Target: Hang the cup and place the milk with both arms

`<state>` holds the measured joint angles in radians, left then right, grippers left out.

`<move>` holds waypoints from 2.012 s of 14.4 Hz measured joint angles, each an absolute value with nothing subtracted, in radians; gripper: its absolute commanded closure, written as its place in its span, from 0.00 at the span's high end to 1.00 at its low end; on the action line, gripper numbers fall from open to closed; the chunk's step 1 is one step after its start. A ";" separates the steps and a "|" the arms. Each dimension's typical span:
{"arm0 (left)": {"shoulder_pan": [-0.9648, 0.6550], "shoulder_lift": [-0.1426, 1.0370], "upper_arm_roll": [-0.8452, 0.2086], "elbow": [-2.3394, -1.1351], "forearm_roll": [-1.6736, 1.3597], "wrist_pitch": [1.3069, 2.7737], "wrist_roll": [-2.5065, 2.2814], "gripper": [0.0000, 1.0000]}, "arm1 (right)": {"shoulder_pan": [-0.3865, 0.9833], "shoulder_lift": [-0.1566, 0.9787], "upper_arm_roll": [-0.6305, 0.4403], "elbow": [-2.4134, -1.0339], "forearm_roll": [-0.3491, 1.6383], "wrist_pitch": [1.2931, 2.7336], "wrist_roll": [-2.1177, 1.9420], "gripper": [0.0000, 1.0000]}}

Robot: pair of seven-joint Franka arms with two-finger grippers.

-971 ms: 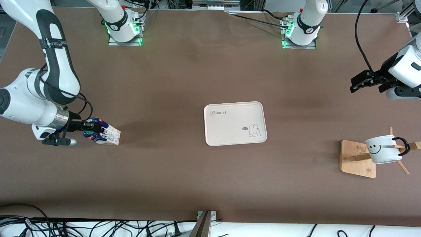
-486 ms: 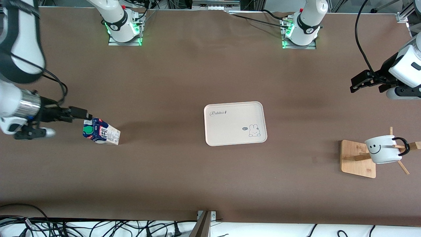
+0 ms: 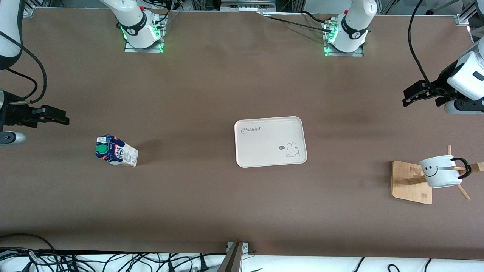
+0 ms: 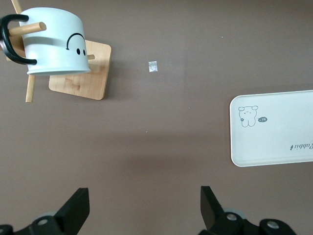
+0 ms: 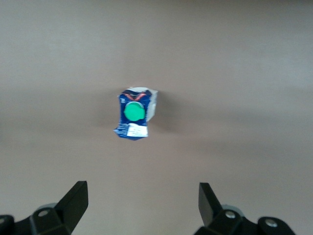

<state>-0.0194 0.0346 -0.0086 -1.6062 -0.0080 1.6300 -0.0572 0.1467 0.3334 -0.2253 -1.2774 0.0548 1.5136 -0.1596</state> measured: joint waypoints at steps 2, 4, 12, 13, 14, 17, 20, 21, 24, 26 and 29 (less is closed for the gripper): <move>-0.019 0.035 -0.009 -1.606 -0.008 1.630 -0.057 1.00 | 0.148 0.335 -0.225 -1.261 0.017 1.513 -0.160 1.00; -0.019 0.035 -0.009 -1.606 -0.008 1.630 -0.057 1.00 | 0.148 0.334 -0.225 -1.229 0.008 1.513 -0.160 1.00; -0.019 0.035 -0.009 -1.606 -0.008 1.630 -0.057 1.00 | 0.147 0.335 -0.236 -1.195 0.003 1.512 -0.178 1.00; -0.019 0.035 -0.009 -1.606 -0.008 1.630 -0.057 1.00 | 0.145 0.333 -0.242 -1.193 0.003 1.512 -0.179 1.00; -0.019 0.035 -0.009 -1.606 -0.008 1.630 -0.057 1.00 | 0.134 0.327 -0.243 -1.194 0.003 1.513 -0.179 1.00; -0.019 0.035 -0.009 -1.606 -0.008 1.630 -0.057 1.00 | 0.020 0.286 -0.158 -1.235 0.003 1.550 -0.198 1.00; -0.019 0.036 -0.008 -1.606 -0.008 1.630 -0.057 1.00 | -0.028 0.214 -0.090 -1.336 -0.004 1.624 -0.203 1.00; -0.019 0.037 -0.008 -1.606 -0.008 1.630 -0.057 1.00 | -0.029 0.190 -0.066 -1.368 -0.017 1.635 -0.203 1.00; -0.019 0.038 -0.008 -1.606 -0.008 1.630 -0.057 1.00 | -0.027 0.152 -0.014 -1.414 -0.036 1.637 -0.215 1.00; -0.019 0.038 -0.008 -1.606 -0.008 1.630 -0.057 1.00 | -0.024 0.150 -0.004 -1.416 -0.039 1.628 -0.255 1.00; -0.019 0.038 -0.008 -1.606 -0.008 1.630 -0.057 1.00 | -0.024 0.150 -0.003 -1.416 -0.041 1.619 -0.275 1.00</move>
<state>-0.0190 0.0381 -0.0079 -1.6061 -0.0080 1.6300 -0.0573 -0.0242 0.1504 -0.0032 -1.4156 -0.0406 1.6186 -0.2752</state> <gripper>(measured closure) 0.000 0.000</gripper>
